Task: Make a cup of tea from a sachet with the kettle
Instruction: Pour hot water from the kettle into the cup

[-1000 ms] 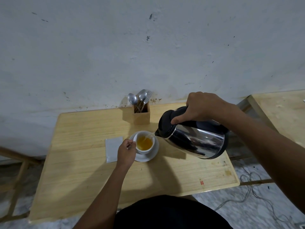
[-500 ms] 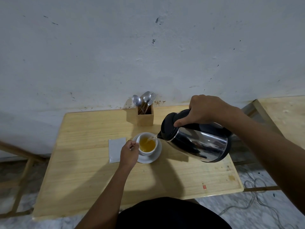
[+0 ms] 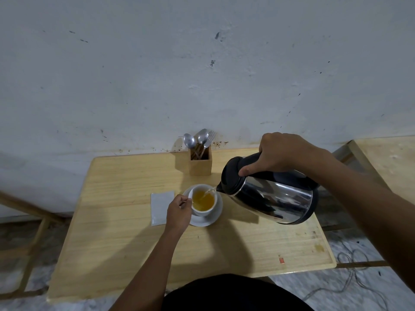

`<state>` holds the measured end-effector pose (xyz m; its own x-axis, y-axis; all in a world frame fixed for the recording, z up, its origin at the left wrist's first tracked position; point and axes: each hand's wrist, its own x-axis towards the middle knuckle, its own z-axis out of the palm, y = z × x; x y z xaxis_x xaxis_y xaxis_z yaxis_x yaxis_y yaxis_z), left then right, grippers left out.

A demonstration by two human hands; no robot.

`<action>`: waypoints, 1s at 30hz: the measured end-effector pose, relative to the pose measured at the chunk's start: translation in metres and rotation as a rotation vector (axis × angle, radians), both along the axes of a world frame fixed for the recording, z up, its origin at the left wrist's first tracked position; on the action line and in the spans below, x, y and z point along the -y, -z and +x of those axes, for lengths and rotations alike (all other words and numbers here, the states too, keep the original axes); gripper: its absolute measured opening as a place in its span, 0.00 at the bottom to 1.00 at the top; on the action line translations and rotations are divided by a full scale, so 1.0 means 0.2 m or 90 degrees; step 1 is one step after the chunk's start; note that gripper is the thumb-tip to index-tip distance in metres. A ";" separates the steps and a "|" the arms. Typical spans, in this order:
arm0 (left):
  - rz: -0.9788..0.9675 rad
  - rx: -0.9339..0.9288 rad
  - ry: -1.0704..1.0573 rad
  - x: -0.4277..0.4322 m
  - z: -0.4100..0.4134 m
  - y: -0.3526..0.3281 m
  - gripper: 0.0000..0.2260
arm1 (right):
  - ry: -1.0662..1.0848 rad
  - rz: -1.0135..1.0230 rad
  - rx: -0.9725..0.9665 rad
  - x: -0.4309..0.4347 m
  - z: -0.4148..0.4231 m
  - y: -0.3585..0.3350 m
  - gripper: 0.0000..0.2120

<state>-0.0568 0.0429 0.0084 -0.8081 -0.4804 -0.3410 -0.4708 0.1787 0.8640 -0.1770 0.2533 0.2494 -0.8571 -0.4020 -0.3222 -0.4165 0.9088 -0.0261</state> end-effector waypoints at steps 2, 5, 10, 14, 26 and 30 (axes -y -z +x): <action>0.001 -0.001 0.002 0.00 0.00 0.00 0.06 | 0.000 -0.002 -0.002 0.00 0.00 0.00 0.35; 0.010 0.002 -0.001 0.00 0.00 0.00 0.07 | 0.000 -0.005 -0.002 -0.01 -0.01 0.00 0.36; 0.004 0.004 -0.003 0.00 0.00 0.00 0.07 | -0.001 -0.013 -0.004 -0.02 -0.02 0.01 0.36; -0.001 0.005 -0.007 -0.01 0.00 -0.01 0.07 | 0.004 -0.020 -0.001 -0.03 -0.03 0.00 0.35; 0.026 0.018 -0.007 -0.01 0.00 -0.01 0.07 | -0.032 -0.006 0.001 -0.01 -0.04 -0.01 0.35; 0.026 0.025 -0.008 0.00 0.00 -0.01 0.07 | -0.029 -0.014 0.005 -0.02 -0.06 0.00 0.35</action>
<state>-0.0572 0.0438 0.0095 -0.7880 -0.4748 -0.3920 -0.5062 0.1371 0.8514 -0.1890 0.2572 0.2502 -0.8354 -0.4474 -0.3192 -0.4568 0.8882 -0.0494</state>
